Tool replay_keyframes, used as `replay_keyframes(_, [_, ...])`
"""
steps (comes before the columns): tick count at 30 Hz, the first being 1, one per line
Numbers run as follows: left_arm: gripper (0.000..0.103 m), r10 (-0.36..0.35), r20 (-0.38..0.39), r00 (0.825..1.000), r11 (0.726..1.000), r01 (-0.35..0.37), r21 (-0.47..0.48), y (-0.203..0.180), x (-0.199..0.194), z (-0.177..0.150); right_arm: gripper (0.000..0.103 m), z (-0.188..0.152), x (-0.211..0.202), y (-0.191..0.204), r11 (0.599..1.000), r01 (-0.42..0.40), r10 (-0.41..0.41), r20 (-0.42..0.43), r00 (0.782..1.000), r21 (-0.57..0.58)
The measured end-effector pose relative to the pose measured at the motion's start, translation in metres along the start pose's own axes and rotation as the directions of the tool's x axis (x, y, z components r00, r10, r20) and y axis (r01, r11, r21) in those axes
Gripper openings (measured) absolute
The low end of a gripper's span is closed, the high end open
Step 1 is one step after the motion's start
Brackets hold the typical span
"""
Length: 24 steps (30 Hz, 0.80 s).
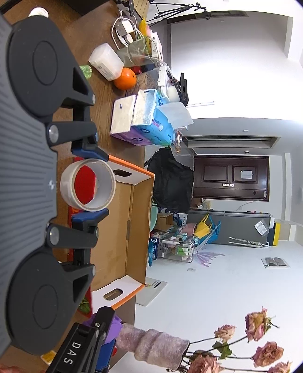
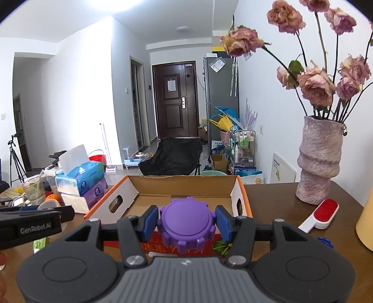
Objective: Organize rigid objects
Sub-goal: 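Carry the tape roll with the left tool while the right tool carries the purple cap to the red box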
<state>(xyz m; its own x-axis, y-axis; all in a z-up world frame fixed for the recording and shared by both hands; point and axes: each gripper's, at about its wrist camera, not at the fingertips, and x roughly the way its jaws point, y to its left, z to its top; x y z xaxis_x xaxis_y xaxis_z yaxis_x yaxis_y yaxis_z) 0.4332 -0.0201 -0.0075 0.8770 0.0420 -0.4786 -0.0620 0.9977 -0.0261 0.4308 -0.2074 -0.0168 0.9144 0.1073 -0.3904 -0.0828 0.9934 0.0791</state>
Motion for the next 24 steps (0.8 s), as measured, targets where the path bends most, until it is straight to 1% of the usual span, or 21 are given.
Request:
replay_keyframes(6, [0.044, 0.011, -0.016, 1.000, 1.000, -0.011, -0.003, -0.005, 0.030, 0.009, 0.053, 0.005, 0.029, -0.004, 1.000, -0.002, 0.002, -0.020, 1.000, 0.012])
replay_keyframes(13, [0.044, 0.015, -0.012, 1.000, 1.000, -0.015, -0.005, -0.010, 0.062, 0.023, 0.053, 0.010, 0.062, -0.011, 1.000, -0.003, 0.004, -0.038, 0.999, 0.030])
replay_keyframes(24, [0.044, 0.019, -0.019, 1.000, 1.000, -0.019, -0.007, -0.013, 0.115, 0.038, 0.053, 0.017, 0.113, -0.016, 1.000, 0.006, -0.005, -0.032, 0.999, 0.022])
